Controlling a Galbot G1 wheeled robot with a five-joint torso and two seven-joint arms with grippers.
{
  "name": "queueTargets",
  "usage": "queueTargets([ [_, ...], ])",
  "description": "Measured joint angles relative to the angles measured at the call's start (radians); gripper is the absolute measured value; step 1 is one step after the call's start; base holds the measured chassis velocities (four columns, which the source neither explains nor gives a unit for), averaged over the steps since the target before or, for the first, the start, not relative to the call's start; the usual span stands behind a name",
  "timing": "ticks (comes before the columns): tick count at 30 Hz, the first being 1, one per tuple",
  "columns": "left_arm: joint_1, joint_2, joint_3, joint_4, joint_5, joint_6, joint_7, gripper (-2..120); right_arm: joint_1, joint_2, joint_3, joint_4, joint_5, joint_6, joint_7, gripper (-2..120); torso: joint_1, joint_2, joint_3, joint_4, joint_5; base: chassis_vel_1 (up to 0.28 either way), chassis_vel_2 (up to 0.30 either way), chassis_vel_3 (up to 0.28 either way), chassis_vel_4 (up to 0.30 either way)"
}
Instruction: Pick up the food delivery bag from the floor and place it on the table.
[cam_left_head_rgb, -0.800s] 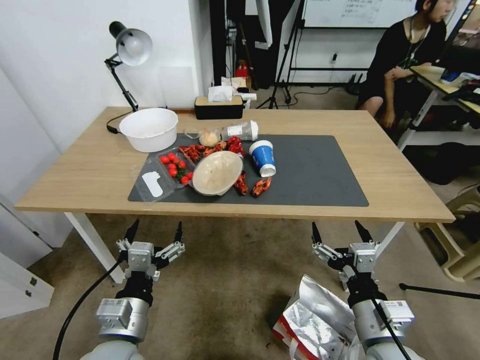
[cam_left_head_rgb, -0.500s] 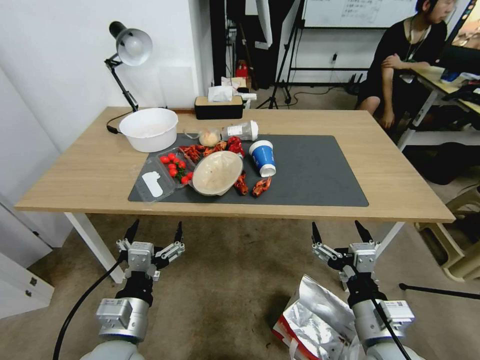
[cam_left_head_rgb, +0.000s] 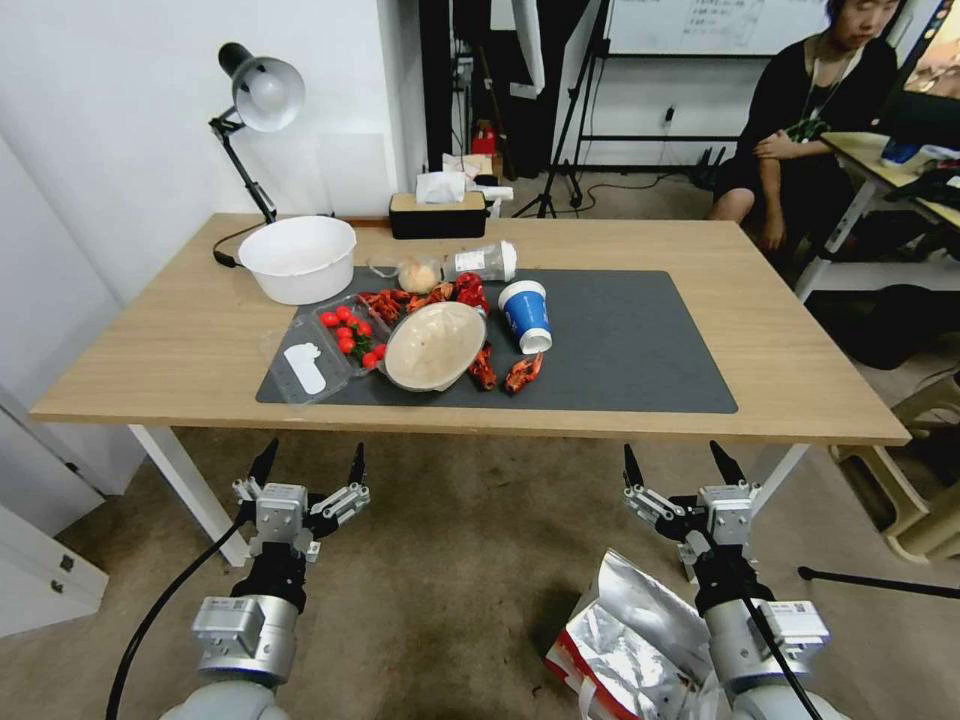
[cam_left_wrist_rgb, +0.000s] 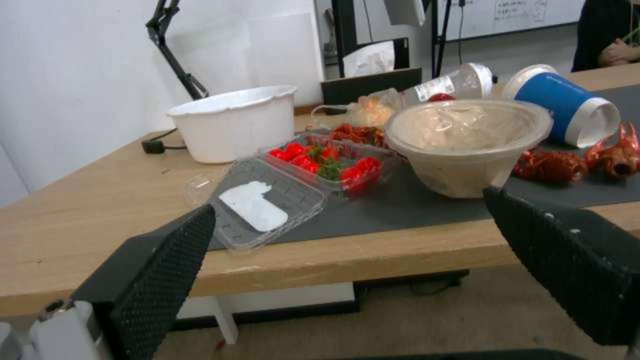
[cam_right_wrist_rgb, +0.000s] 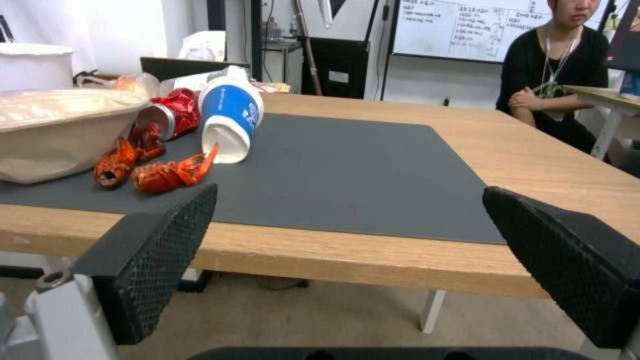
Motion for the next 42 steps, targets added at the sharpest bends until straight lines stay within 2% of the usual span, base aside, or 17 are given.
queueTargets([
  [5, -0.005, -0.006, 0.003, -0.002, -0.008, 0.008, -0.002, 100, 0.018, -0.002, 0.025, 0.026, 0.035, -0.050, -0.001, 100, 0.000, 0.000, 0.000, 0.0000, 0.0004, 0.000, 0.000, 0.000, 0.000],
  [7, -0.065, -0.071, 0.057, -0.038, -0.104, 0.099, -0.035, 100, 0.055, -0.006, 0.072, 0.077, 0.105, -0.146, -0.003, 100, 0.000, 0.000, 0.000, 0.0000, -0.0003, 0.000, 0.000, 0.000, 0.000],
  [12, -0.093, -0.104, 0.082, -0.052, -0.151, 0.138, -0.050, 100, 0.089, -0.011, 0.119, 0.123, 0.169, -0.233, -0.007, 100, 0.000, 0.000, 0.000, -0.0004, 0.0005, 0.000, 0.000, 0.000, 0.000],
  [25, -0.096, -0.111, 0.081, -0.038, -0.154, 0.119, -0.049, 100, 0.101, -0.017, 0.134, 0.131, 0.199, -0.260, -0.018, 100, 0.000, 0.000, 0.000, 0.0001, -0.0001, 0.000, 0.000, 0.000, 0.000],
  [31, -0.092, -0.110, 0.068, -0.025, -0.124, 0.103, -0.038, 100, 0.096, -0.020, 0.132, 0.126, 0.199, -0.257, -0.021, 100, 0.000, 0.000, 0.000, 0.0000, 0.0000, 0.000, 0.000, 0.000, 0.000],
  [35, -0.088, -0.110, 0.051, -0.006, -0.131, 0.057, -0.019, 100, 0.094, -0.024, 0.132, 0.123, 0.199, -0.252, -0.021, 100, 0.000, 0.000, 0.000, 0.0000, 0.0000, 0.000, 0.000, 0.000, 0.000],
  [42, -0.091, -0.109, 0.043, 0.007, -0.168, 0.022, 0.011, 100, 0.094, -0.026, 0.131, 0.123, 0.199, -0.251, -0.022, 100, 0.000, 0.000, 0.000, 0.0000, 0.0000, 0.000, 0.000, 0.000, 0.000],
])
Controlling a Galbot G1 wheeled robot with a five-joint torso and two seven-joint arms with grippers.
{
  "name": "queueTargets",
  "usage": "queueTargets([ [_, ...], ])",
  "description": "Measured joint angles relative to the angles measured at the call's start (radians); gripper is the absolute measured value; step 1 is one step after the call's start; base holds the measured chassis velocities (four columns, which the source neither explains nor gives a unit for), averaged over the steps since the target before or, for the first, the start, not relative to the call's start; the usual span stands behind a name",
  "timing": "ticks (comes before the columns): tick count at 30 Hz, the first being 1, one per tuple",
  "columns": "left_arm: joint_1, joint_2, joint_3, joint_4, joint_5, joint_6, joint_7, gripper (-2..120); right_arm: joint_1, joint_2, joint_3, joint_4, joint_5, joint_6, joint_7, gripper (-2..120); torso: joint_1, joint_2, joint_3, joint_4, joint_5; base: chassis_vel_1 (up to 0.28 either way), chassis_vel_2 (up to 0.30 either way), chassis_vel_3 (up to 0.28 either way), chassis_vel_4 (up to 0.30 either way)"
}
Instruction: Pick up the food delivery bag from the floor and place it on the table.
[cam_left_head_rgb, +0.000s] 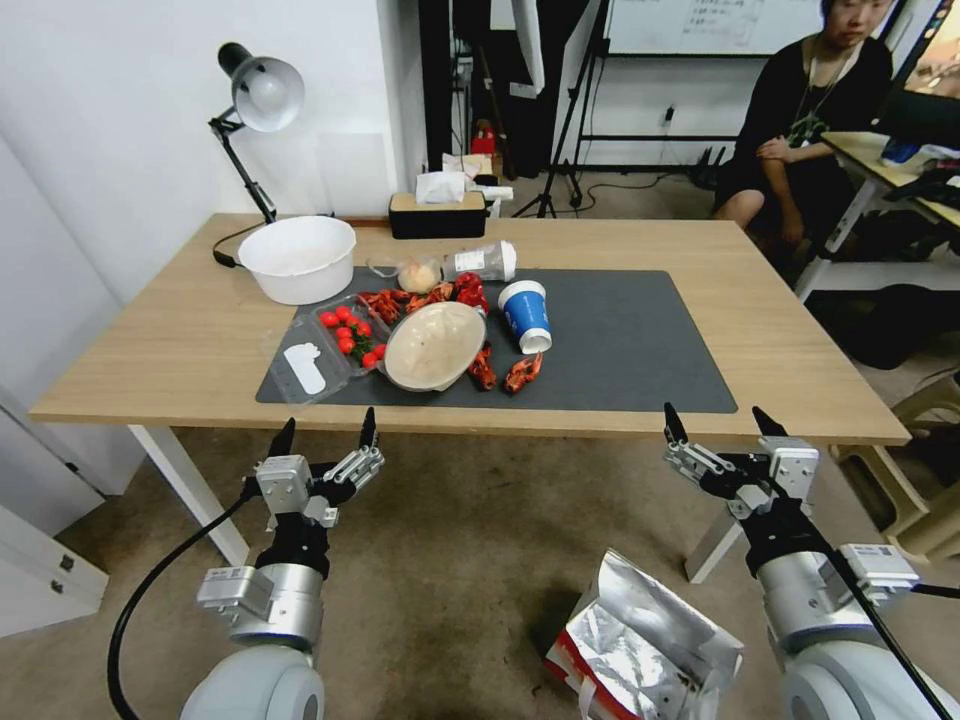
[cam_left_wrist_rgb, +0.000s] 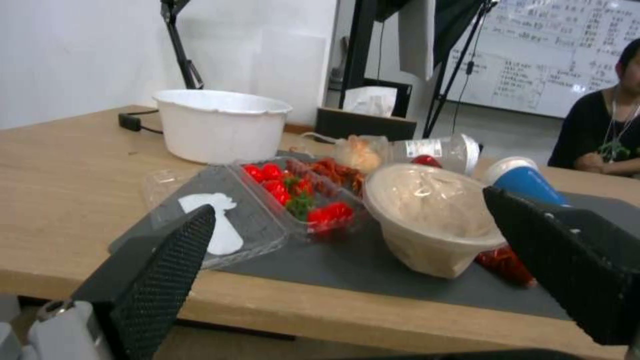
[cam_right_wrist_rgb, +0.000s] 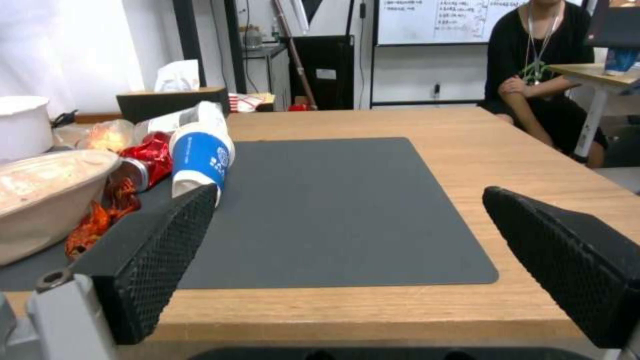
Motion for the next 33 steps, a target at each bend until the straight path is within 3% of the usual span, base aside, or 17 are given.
queueTargets([
  [9, 0.000, 0.000, -0.002, 0.008, 0.007, 0.008, -0.010, 100, 0.002, -0.001, -0.003, -0.004, 0.002, 0.001, 0.004, 100, -0.004, -0.009, -0.005, 0.0000, 0.0000, 0.000, 0.000, 0.000, 0.000],
  [17, 0.001, 0.001, -0.004, 0.016, 0.012, -0.002, -0.008, 100, 0.001, -0.004, -0.008, -0.011, -0.002, 0.021, -0.006, 100, -0.033, -0.075, -0.042, 0.0000, 0.0000, 0.000, 0.000, 0.000, 0.000],
  [33, 0.001, 0.001, -0.005, 0.022, 0.012, -0.013, -0.001, 100, -0.004, -0.009, -0.015, -0.020, -0.007, 0.042, -0.013, 100, -0.066, -0.150, -0.084, 0.0001, 0.0000, 0.000, 0.000, 0.000, 0.000],
])
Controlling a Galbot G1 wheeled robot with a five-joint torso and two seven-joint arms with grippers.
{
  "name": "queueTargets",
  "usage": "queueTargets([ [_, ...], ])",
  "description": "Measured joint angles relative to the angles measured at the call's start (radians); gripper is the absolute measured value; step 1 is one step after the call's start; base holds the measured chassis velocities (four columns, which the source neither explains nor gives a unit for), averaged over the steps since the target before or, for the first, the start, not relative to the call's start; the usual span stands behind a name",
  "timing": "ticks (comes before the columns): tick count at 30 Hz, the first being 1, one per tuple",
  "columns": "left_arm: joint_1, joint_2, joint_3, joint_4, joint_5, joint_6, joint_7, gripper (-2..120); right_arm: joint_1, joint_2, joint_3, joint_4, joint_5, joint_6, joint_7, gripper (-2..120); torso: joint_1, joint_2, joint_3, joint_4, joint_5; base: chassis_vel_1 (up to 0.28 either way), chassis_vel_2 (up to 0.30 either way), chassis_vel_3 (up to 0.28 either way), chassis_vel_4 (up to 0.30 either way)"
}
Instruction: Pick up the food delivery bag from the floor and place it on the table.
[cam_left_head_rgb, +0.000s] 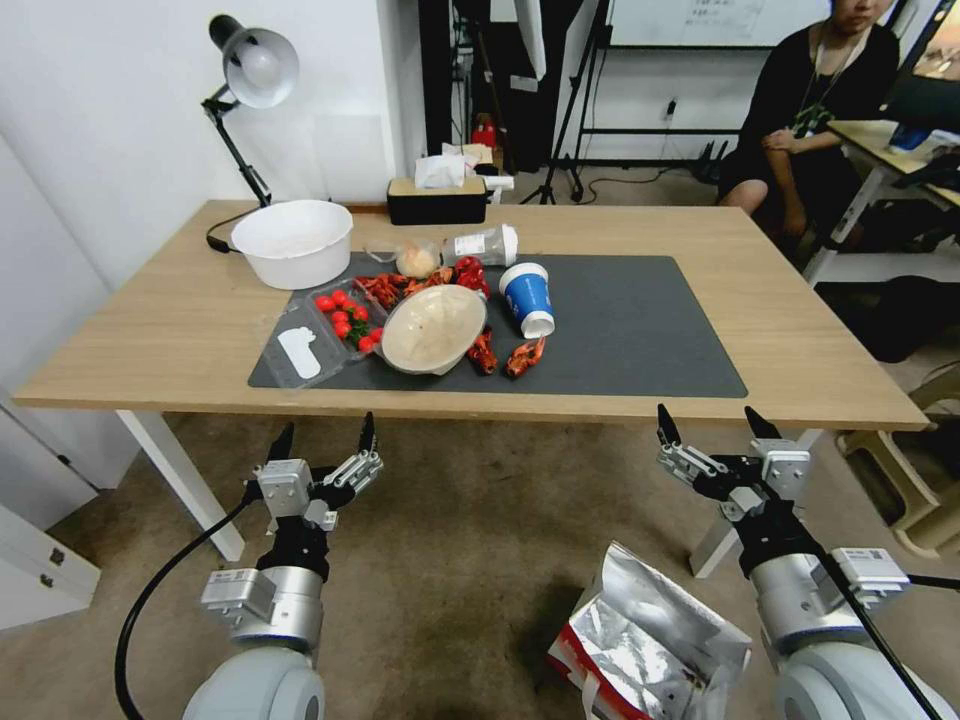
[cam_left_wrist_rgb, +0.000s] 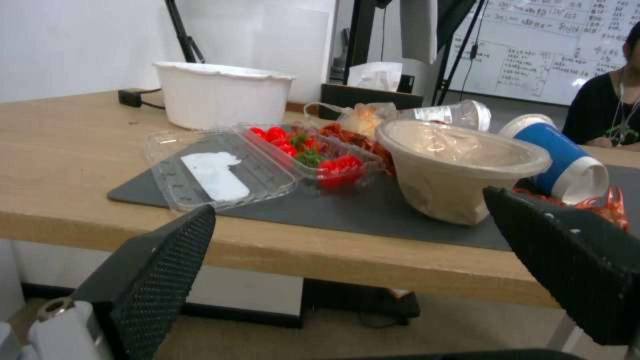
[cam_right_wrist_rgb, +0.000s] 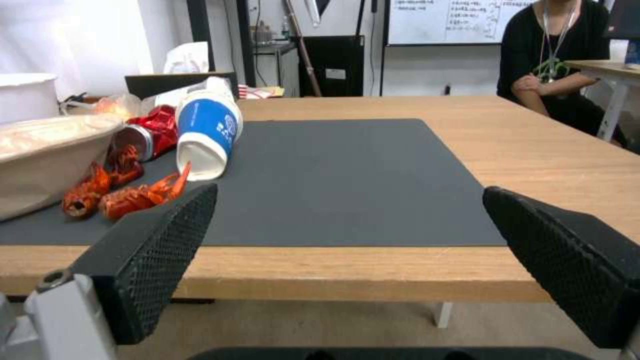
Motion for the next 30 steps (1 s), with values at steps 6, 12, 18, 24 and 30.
queueTargets([
  [6, -0.001, 0.000, 0.000, 0.003, 0.001, -0.002, 0.003, 100, 0.000, -0.001, 0.000, -0.001, 0.000, 0.001, -0.002, 100, -0.016, -0.037, -0.021, 0.0000, -0.0001, 0.000, 0.000, 0.000, 0.000],
  [12, 0.000, 0.000, 0.000, 0.004, 0.000, -0.003, 0.005, 100, -0.001, -0.001, -0.002, -0.003, -0.002, 0.006, -0.003, 100, -0.028, -0.065, -0.037, 0.0000, 0.0000, 0.000, 0.000, 0.000, 0.000],
  [18, 0.000, 0.000, 0.000, 0.004, 0.000, -0.004, 0.006, 100, -0.002, -0.001, -0.002, -0.003, -0.003, 0.008, -0.004, 100, -0.038, -0.090, -0.051, 0.0000, 0.0000, 0.000, 0.000, 0.000, 0.000],
  [24, 0.001, 0.000, 0.000, 0.003, 0.000, -0.004, 0.006, 100, -0.003, -0.002, -0.002, -0.003, -0.004, 0.011, -0.004, 100, -0.050, -0.118, -0.067, 0.0000, 0.0000, 0.000, 0.000, 0.000, 0.000],
  [30, 0.001, 0.000, 0.000, 0.002, 0.000, -0.004, 0.006, 100, -0.002, -0.002, -0.002, -0.003, -0.004, 0.011, -0.004, 100, -0.063, -0.149, -0.086, 0.0000, 0.0000, 0.000, 0.000, 0.000, 0.000],
])
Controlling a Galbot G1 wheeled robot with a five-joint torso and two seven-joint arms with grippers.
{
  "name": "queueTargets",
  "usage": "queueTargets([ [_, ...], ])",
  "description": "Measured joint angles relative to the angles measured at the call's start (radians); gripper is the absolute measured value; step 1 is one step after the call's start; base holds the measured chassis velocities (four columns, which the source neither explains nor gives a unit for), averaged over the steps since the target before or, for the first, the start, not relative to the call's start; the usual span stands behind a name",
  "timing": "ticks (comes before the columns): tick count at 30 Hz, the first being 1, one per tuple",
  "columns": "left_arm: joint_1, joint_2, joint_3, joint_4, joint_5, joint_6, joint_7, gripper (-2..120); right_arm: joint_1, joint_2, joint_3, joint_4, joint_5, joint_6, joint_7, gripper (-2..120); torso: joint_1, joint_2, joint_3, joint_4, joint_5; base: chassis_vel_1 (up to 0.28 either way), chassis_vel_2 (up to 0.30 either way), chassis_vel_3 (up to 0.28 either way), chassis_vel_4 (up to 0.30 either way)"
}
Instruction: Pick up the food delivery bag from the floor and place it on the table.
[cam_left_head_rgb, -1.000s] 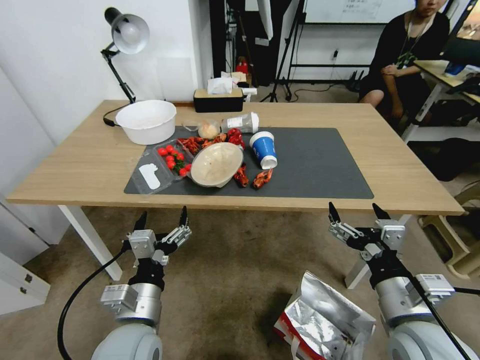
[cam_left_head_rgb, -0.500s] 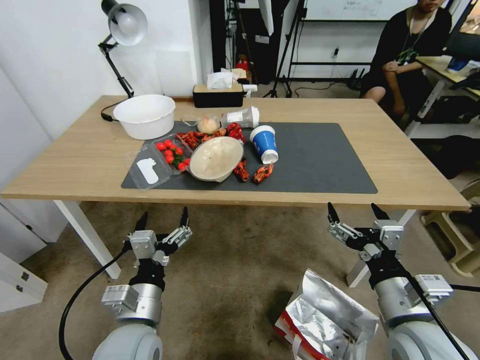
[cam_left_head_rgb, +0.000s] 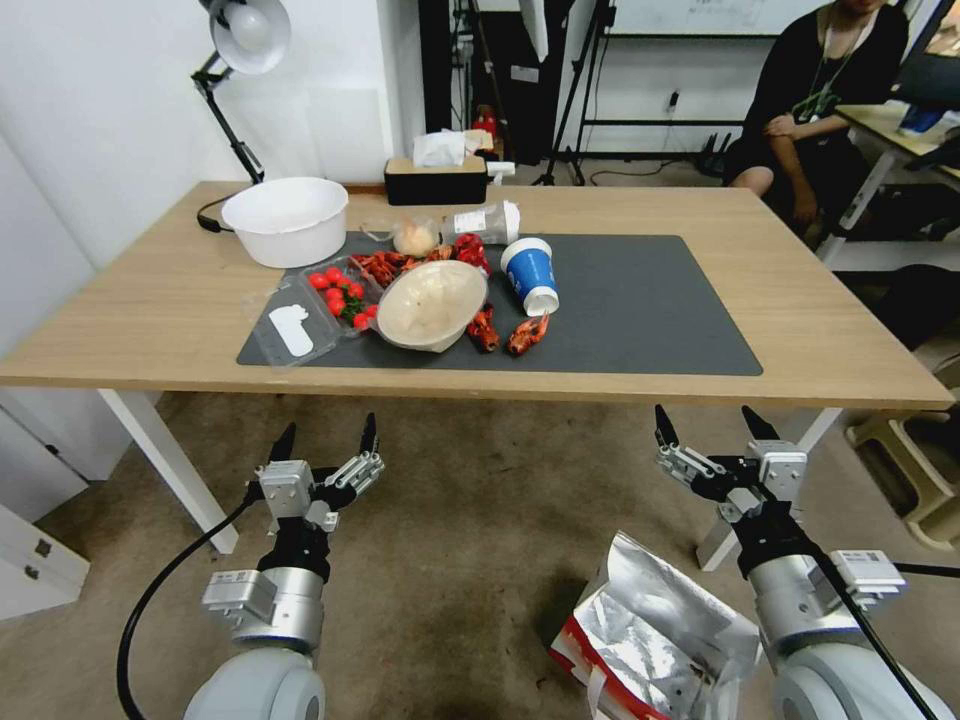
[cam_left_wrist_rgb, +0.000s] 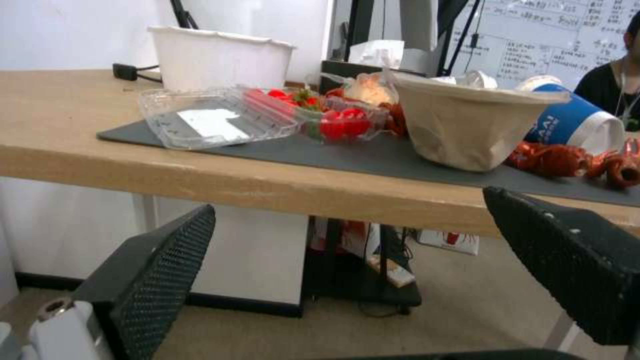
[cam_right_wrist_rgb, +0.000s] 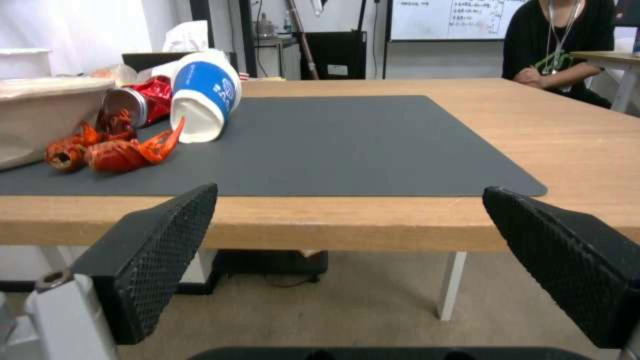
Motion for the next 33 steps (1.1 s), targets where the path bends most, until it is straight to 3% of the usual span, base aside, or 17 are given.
queueTargets([
  [33, -0.003, 0.000, 0.004, 0.005, -0.001, 0.003, 0.000, 100, 0.006, -0.006, -0.001, -0.014, -0.001, 0.015, -0.002, 100, -0.056, -0.137, -0.081, 0.0000, 0.0000, 0.000, 0.000, 0.000, 0.000],
])
